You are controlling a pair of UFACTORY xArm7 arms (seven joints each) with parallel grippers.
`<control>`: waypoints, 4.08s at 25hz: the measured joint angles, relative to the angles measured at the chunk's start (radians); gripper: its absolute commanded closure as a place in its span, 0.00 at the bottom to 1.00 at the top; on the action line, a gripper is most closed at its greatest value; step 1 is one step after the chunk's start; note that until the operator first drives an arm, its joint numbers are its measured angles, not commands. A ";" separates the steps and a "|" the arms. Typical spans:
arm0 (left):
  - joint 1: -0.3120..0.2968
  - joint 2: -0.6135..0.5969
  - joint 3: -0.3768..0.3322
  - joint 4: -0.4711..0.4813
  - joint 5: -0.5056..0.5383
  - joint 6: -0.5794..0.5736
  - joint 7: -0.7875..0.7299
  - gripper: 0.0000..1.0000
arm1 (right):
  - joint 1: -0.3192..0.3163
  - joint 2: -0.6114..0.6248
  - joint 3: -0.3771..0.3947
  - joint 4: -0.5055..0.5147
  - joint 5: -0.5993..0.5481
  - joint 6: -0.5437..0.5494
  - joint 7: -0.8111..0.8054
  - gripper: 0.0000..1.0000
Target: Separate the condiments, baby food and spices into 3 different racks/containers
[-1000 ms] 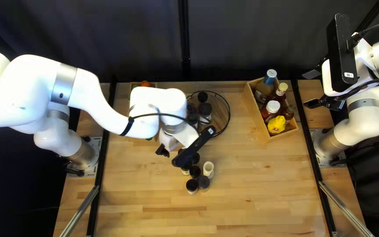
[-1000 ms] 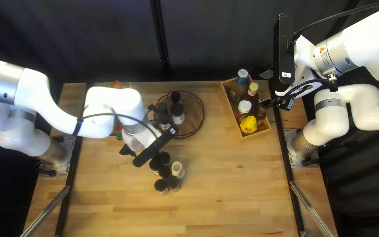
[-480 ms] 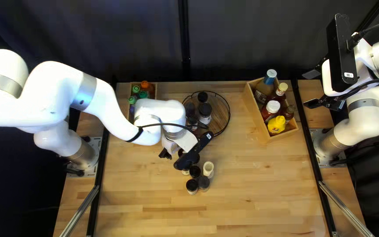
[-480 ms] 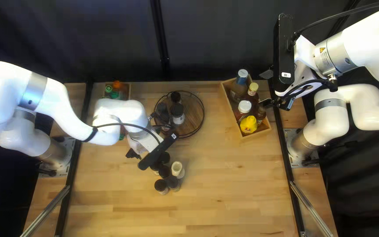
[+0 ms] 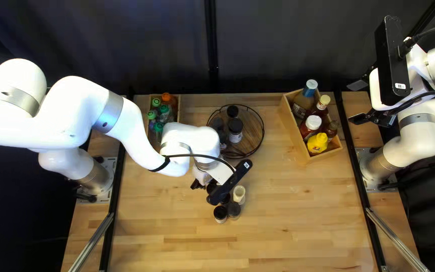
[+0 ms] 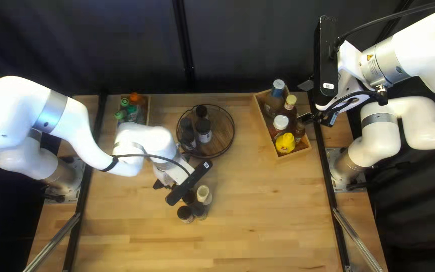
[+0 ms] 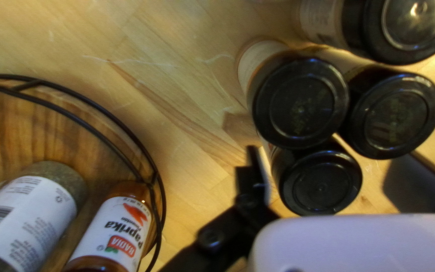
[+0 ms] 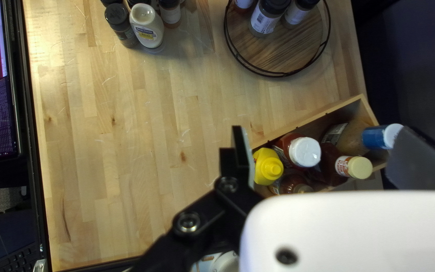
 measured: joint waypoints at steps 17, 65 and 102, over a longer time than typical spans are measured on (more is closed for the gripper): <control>0.016 -0.136 0.016 0.262 0.026 0.375 -0.041 1.00 | 0.000 0.000 0.000 0.000 0.000 0.000 0.000 0.00; 0.121 0.390 0.185 0.705 0.052 0.225 -0.150 1.00 | 0.000 0.000 0.000 0.000 0.000 0.000 0.000 0.00; 0.097 0.364 0.139 0.748 0.018 0.338 -0.119 0.00 | 0.000 0.000 0.000 0.000 0.000 0.000 0.000 0.00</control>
